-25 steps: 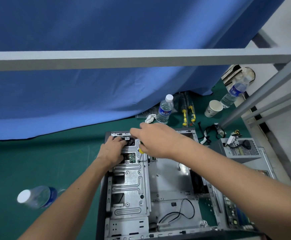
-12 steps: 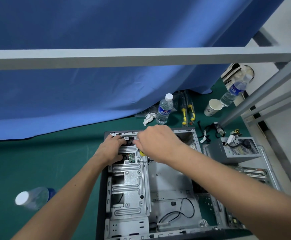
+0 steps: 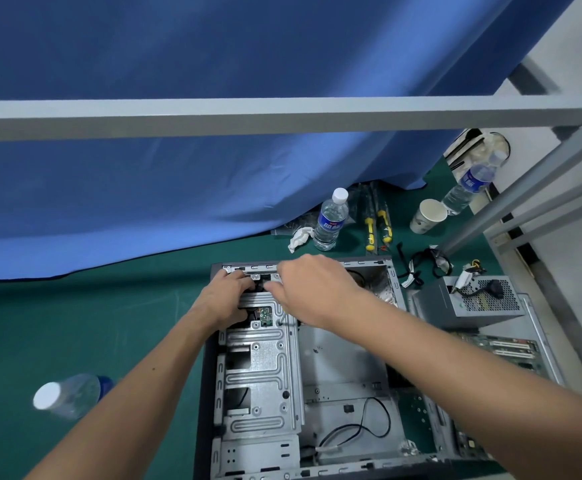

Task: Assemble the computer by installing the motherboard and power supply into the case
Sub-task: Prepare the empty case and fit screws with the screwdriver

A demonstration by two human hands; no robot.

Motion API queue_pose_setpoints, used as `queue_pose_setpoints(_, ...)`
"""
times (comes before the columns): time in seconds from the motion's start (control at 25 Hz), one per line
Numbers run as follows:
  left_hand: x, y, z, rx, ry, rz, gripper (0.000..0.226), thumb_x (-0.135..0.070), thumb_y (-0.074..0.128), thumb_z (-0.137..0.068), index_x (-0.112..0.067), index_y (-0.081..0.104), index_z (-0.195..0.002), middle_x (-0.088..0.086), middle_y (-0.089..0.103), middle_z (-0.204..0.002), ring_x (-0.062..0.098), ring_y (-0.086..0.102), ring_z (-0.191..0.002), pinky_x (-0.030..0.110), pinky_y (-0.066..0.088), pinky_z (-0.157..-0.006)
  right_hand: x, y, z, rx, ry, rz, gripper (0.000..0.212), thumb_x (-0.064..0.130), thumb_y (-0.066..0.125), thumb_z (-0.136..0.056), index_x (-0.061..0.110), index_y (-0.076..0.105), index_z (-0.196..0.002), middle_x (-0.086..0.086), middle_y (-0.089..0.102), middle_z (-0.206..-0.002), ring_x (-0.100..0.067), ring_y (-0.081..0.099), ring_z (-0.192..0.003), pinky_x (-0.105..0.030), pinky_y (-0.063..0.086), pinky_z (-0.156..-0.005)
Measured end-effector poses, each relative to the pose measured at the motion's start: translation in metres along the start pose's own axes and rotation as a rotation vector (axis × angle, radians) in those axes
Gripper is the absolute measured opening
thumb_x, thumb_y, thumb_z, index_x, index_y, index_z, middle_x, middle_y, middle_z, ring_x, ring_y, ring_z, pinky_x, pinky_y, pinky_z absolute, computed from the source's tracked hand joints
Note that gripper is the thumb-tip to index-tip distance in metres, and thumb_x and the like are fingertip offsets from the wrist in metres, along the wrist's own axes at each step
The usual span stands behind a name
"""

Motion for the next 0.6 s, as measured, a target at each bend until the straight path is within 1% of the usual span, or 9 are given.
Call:
queue_pose_setpoints(0.08, 0.000, 0.000, 0.000, -0.002, -0.003, -0.002, 0.052, -0.024, 0.070, -0.078, -0.022, 0.055, -0.128, -0.007, 0.045, -0.109, 0.016, 0.030, -0.094, 0.039, 0.046, -0.091, -0.008, -0.007, 0.000, 0.151, -0.014, -0.121, 0.018, 0.027, 0.054, -0.092, 0.017, 0.048, -0.106, -0.011, 0.047, -0.102, -0.033, 0.053, -0.084, -0.032, 0.032, -0.062)
queue_pose_setpoints(0.16, 0.001, -0.001, -0.001, -0.011, -0.001, -0.005, 0.054, -0.025, 0.070, -0.079, -0.023, 0.054, -0.130, -0.006, 0.048, -0.114, 0.016, 0.029, -0.095, 0.037, 0.045, -0.090, -0.012, -0.014, 0.002, 0.176, -0.080, -0.101, 0.018, 0.016, 0.057, -0.086, 0.019, 0.043, -0.098, -0.005, 0.038, -0.094, -0.025, 0.046, -0.071, -0.028, 0.025, -0.052)
queue_pose_setpoints(0.2, 0.001, -0.001, -0.002, -0.014, 0.001, -0.010, 0.054, -0.025, 0.070, -0.078, -0.023, 0.055, -0.130, -0.006, 0.048, -0.116, 0.016, 0.029, -0.095, 0.037, 0.045, -0.091, -0.010, -0.017, 0.003, 0.118, -0.102, -0.068, 0.015, 0.014, 0.056, -0.087, 0.020, 0.044, -0.094, -0.005, 0.043, -0.092, -0.025, 0.045, -0.069, -0.028, 0.023, -0.050)
queue_pose_setpoints(0.28, 0.002, 0.000, -0.002, -0.011, -0.003, -0.011, 0.055, -0.025, 0.071, -0.078, -0.023, 0.054, -0.131, -0.005, 0.049, -0.117, 0.016, 0.029, -0.095, 0.037, 0.045, -0.092, -0.003, -0.015, 0.005, -0.030, -0.115, 0.067, 0.005, 0.016, 0.052, -0.093, 0.020, 0.051, -0.089, -0.010, 0.060, -0.092, -0.030, 0.054, -0.075, -0.030, 0.028, -0.055)
queue_pose_setpoints(0.36, 0.003, 0.002, -0.001, -0.007, -0.011, -0.004, 0.055, -0.025, 0.071, -0.078, -0.023, 0.054, -0.131, -0.006, 0.048, -0.114, 0.016, 0.029, -0.095, 0.037, 0.045, -0.092, 0.003, -0.005, 0.006, -0.124, -0.091, 0.181, 0.021, 0.027, 0.044, -0.102, 0.017, 0.061, -0.094, -0.009, 0.068, -0.097, -0.032, 0.065, -0.088, -0.031, 0.033, -0.061)
queue_pose_setpoints(0.4, 0.002, 0.002, 0.000, -0.009, -0.012, -0.005, 0.054, -0.026, 0.071, -0.078, -0.023, 0.055, -0.130, -0.007, 0.046, -0.110, 0.016, 0.029, -0.095, 0.037, 0.045, -0.092, 0.002, -0.003, 0.005, -0.093, -0.058, 0.159, 0.027, 0.033, 0.041, -0.104, 0.016, 0.061, -0.101, -0.010, 0.066, -0.102, -0.033, 0.065, -0.094, -0.032, 0.034, -0.064)
queue_pose_setpoints(0.48, 0.002, 0.002, 0.000, -0.015, -0.011, -0.004, 0.053, -0.026, 0.070, -0.079, -0.023, 0.055, -0.129, -0.008, 0.044, -0.108, 0.016, 0.029, -0.095, 0.038, 0.045, -0.092, -0.006, -0.005, 0.002, 0.038, -0.030, 0.028, 0.024, 0.035, 0.045, -0.101, 0.015, 0.052, -0.111, -0.012, 0.049, -0.109, -0.036, 0.060, -0.094, -0.034, 0.033, -0.066)
queue_pose_setpoints(0.56, 0.001, 0.001, -0.001, -0.022, -0.007, 0.002, 0.053, -0.026, 0.071, -0.079, -0.024, 0.055, -0.130, -0.006, 0.048, -0.114, 0.016, 0.029, -0.095, 0.038, 0.045, -0.092, -0.013, -0.011, 0.002, 0.127, -0.080, -0.054, 0.021, 0.021, 0.053, -0.092, 0.016, 0.047, -0.111, -0.006, 0.034, -0.101, -0.032, 0.052, -0.077, -0.033, 0.031, -0.058)
queue_pose_setpoints(0.6, 0.001, 0.000, -0.001, -0.028, -0.003, 0.000, 0.054, -0.026, 0.070, -0.079, -0.024, 0.055, -0.130, -0.005, 0.049, -0.116, 0.016, 0.029, -0.095, 0.037, 0.045, -0.092, -0.014, -0.013, 0.003, 0.114, -0.123, -0.031, 0.022, 0.015, 0.053, -0.089, 0.018, 0.048, -0.110, -0.004, 0.035, -0.096, -0.030, 0.048, -0.072, -0.033, 0.027, -0.053)
Point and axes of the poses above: each hand's wrist, its own z-axis away from the middle knuckle, its own y-axis out of the palm, x = y × z, the point moved 2 cm from there along -z, towards the middle knuckle
